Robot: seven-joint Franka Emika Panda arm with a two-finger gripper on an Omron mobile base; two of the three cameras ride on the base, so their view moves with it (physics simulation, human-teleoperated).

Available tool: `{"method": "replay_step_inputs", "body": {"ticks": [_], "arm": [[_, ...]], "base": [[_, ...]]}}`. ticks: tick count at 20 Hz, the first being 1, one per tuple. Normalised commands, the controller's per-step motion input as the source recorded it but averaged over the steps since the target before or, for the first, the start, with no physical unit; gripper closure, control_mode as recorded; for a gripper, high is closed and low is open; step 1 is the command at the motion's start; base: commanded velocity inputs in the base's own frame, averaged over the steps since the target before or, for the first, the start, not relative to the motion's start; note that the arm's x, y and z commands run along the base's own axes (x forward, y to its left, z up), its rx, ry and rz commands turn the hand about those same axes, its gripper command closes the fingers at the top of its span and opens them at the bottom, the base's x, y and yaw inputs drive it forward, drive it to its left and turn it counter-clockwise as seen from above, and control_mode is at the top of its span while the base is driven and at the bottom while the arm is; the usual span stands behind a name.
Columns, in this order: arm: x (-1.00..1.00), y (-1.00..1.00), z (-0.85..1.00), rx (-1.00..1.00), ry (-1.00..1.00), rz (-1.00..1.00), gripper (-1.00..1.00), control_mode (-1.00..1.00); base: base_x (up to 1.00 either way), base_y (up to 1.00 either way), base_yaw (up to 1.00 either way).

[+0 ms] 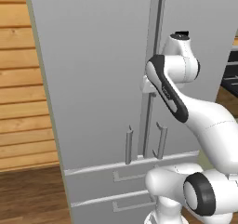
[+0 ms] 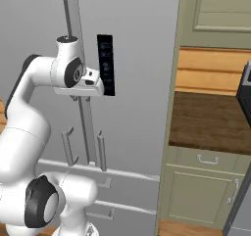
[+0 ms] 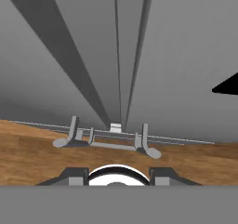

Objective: Take the strawberry from the fridge and place it on top of the pancake, located on the dining counter.

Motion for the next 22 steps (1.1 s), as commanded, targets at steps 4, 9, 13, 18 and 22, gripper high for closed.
{"method": "replay_step_inputs", "body": {"ticks": [4,9,13,18,22], "arm": [[0.0,0.0,0.0,0.0,0.0,0.0,-1.0,1.0],[0.0,0.0,0.0,0.0,0.0,0.0,-1.0,1.0],[0.0,0.0,0.0,0.0,0.0,0.0,-1.0,1.0],[0.0,0.0,0.0,0.0,0.0,0.0,-1.0,1.0],[0.05,0.0,-0.11,0.0,0.01,-0.01,-1.0,-1.0]], "base": [[-0.15,0.0,0.0],[-0.7,0.0,0.0],[-0.82,0.0,-0.02],[-0.8,0.0,-0.02],[-0.21,0.0,0.0]]}}
